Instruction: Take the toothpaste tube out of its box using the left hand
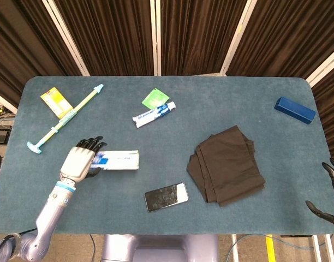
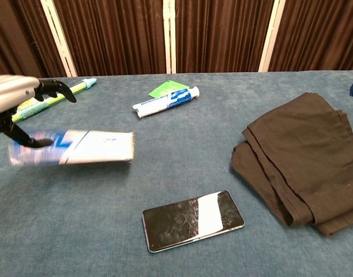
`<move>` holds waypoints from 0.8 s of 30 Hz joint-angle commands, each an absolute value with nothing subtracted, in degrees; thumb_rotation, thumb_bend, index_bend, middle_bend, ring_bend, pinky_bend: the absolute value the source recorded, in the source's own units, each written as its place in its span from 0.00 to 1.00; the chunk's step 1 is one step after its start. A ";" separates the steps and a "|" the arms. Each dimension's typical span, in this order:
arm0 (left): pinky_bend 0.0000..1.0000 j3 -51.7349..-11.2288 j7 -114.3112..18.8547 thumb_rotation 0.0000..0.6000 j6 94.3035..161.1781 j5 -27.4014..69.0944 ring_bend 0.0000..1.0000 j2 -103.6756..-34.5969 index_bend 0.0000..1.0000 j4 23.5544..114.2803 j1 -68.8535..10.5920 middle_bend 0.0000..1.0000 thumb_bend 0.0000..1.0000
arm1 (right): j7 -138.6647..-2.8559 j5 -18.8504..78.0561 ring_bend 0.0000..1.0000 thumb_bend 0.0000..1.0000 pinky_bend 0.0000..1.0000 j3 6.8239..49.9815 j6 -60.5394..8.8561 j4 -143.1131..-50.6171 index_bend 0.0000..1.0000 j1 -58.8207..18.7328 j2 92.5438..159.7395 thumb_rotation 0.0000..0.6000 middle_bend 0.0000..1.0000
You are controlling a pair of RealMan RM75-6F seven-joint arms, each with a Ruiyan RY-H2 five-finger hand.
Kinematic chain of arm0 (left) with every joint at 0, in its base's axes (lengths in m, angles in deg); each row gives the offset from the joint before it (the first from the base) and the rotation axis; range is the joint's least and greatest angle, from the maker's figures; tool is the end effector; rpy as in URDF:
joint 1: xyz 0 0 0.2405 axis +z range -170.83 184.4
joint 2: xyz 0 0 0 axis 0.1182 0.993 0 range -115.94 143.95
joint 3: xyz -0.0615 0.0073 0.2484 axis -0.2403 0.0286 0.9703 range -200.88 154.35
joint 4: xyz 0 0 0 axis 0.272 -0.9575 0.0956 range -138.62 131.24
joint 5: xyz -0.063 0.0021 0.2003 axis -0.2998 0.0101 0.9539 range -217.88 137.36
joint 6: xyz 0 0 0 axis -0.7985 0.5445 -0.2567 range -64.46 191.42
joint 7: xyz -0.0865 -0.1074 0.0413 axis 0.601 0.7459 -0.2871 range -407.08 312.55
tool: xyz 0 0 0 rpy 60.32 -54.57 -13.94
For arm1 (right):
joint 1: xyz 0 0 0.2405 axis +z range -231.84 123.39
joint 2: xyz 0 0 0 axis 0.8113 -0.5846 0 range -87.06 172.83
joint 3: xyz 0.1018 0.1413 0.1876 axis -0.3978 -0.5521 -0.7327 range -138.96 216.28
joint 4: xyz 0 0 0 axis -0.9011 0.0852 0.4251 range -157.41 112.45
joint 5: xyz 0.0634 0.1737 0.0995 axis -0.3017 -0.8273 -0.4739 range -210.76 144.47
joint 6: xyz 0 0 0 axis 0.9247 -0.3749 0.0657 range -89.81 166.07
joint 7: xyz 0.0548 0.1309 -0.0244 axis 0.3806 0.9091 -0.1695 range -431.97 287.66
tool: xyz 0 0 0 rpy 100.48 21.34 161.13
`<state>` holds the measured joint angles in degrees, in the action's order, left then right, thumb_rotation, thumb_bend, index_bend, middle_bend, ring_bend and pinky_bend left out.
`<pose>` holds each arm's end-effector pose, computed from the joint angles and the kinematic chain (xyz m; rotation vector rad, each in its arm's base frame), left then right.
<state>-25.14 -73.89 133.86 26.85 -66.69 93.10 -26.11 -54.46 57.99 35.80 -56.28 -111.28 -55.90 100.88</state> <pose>-0.1928 0.2836 0.0303 -1.7595 -0.8574 -0.8468 -0.3241 -0.1439 0.2144 1.2807 -0.9145 1.0839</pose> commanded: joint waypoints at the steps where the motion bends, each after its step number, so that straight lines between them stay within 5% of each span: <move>1: 0.12 -24.47 -73.52 1.00 132.99 26.70 0.05 -67.22 0.10 92.47 -25.60 0.00 0.20 | -54.62 58.04 0.00 0.07 0.00 35.83 -56.17 -111.36 0.12 -55.86 100.86 1.00 0.00; 9: 0.01 -24.16 -71.37 1.00 134.93 28.13 0.00 -66.07 0.01 92.99 -23.20 0.00 0.19 | -55.52 58.38 0.00 0.07 0.00 36.00 -56.13 -111.58 0.12 -55.82 101.01 1.00 0.00; 24: 0.00 -16.61 -65.50 1.00 160.68 43.99 0.00 -65.13 0.00 87.90 -4.63 0.00 0.17 | -59.54 59.64 0.00 0.07 0.00 36.76 -54.67 -111.08 0.07 -55.00 102.22 1.00 0.00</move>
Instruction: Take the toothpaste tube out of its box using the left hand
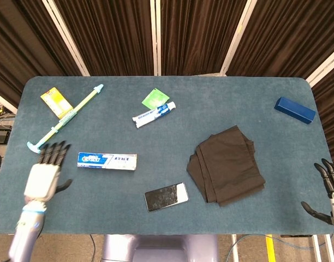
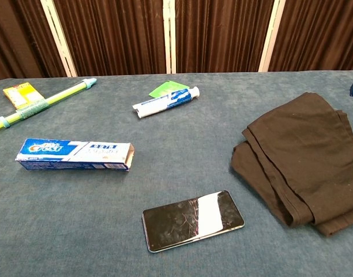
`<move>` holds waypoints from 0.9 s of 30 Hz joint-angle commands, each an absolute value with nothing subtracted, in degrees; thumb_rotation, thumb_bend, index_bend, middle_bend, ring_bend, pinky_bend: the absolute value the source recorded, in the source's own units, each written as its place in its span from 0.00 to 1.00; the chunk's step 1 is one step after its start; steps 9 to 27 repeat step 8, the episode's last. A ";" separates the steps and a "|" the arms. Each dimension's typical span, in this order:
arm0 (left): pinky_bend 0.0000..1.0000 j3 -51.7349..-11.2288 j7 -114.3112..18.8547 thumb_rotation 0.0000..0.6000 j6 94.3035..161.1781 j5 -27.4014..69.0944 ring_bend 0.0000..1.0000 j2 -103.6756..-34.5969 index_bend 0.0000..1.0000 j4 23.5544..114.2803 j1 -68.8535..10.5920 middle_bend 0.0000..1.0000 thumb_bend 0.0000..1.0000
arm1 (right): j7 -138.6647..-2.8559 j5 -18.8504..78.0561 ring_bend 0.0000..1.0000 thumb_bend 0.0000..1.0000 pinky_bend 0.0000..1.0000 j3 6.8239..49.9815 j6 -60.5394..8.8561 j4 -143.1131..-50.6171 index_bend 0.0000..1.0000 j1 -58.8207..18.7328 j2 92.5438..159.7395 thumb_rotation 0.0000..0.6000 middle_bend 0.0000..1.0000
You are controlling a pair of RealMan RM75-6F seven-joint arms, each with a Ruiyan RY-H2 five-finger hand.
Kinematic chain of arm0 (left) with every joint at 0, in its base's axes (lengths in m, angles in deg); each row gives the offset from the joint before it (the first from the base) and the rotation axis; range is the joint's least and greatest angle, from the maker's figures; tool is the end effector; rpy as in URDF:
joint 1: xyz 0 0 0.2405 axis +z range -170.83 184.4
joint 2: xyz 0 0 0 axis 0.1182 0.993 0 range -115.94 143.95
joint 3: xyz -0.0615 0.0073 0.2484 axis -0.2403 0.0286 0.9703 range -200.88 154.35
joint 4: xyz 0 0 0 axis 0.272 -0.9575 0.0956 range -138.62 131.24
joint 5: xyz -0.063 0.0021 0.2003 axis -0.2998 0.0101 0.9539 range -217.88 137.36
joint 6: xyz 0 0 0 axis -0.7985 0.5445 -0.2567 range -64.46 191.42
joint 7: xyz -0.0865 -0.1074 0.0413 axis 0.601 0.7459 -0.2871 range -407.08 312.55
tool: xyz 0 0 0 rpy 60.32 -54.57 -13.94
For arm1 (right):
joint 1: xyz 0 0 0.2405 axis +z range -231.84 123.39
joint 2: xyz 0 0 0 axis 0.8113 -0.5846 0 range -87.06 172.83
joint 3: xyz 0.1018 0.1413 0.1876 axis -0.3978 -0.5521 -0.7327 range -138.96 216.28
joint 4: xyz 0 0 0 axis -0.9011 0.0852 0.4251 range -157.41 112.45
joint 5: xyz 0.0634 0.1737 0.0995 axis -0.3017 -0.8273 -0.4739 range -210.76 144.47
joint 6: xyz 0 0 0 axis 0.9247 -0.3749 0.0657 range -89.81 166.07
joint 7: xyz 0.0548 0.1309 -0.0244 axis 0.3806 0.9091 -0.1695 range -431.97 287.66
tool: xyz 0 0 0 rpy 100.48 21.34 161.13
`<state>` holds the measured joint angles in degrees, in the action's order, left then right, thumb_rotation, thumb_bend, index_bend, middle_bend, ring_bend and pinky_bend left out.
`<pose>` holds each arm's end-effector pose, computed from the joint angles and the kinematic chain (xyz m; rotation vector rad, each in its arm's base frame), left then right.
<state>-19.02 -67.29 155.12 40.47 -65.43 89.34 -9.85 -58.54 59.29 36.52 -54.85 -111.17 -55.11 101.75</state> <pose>-0.2546 0.2079 0.0766 -1.4843 -0.7721 -0.9237 -0.3221 -0.1462 0.2033 1.3422 -0.8916 1.0335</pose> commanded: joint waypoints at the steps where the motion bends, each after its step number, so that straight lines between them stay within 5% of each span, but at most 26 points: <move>1: 0.00 -16.46 -65.22 1.00 161.12 44.32 0.00 -65.16 0.00 87.66 -4.12 0.00 0.17 | -59.71 59.66 0.00 0.07 0.00 36.77 -54.68 -111.05 0.07 -54.99 102.31 1.00 0.00; 27: 0.00 -15.56 -64.00 1.00 162.79 45.83 0.00 -63.48 0.00 86.97 -0.52 0.00 0.16 | -61.58 60.32 0.00 0.07 0.00 36.71 -55.29 -111.01 0.06 -54.90 103.12 1.00 0.00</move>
